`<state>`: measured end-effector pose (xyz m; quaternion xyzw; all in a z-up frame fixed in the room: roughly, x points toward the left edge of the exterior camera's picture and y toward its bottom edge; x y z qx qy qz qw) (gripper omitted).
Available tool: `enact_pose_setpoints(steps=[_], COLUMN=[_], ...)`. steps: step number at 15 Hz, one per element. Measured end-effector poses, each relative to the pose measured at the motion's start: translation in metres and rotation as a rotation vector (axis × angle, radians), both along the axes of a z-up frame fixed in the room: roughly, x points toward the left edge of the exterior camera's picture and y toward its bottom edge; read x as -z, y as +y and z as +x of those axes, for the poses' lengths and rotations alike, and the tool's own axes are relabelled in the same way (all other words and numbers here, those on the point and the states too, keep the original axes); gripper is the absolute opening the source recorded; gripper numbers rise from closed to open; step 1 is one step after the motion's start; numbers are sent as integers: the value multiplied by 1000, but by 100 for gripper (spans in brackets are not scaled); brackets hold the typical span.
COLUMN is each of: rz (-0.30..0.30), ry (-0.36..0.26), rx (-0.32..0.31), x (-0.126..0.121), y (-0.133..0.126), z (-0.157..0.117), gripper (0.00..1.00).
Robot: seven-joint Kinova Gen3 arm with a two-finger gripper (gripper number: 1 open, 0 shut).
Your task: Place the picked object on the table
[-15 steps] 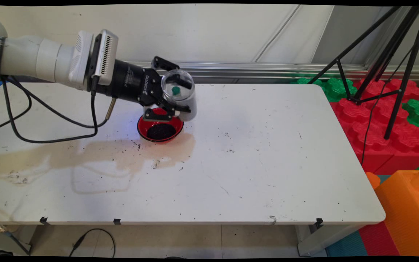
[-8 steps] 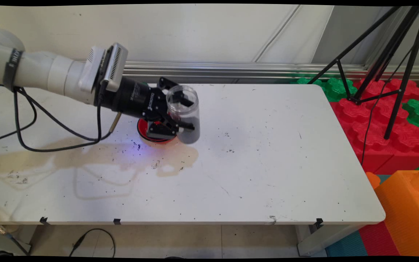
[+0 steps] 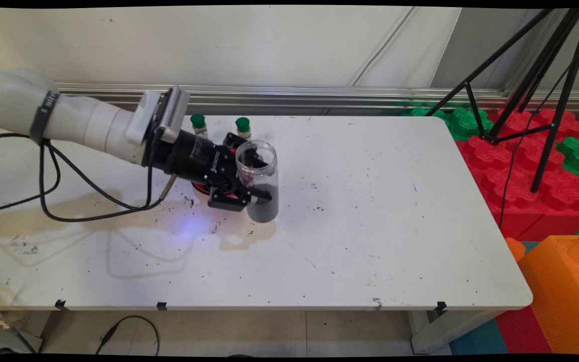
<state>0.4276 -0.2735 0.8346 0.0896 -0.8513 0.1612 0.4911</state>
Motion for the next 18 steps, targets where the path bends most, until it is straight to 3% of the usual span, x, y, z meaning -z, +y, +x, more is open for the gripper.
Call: enact_pose_setpoints(steps=[9, 18], rz=[100, 140], ry=[8, 0], rx=[-6, 10], x=[44, 76], y=[-9, -14], z=[-1, -3], gripper=[0, 0])
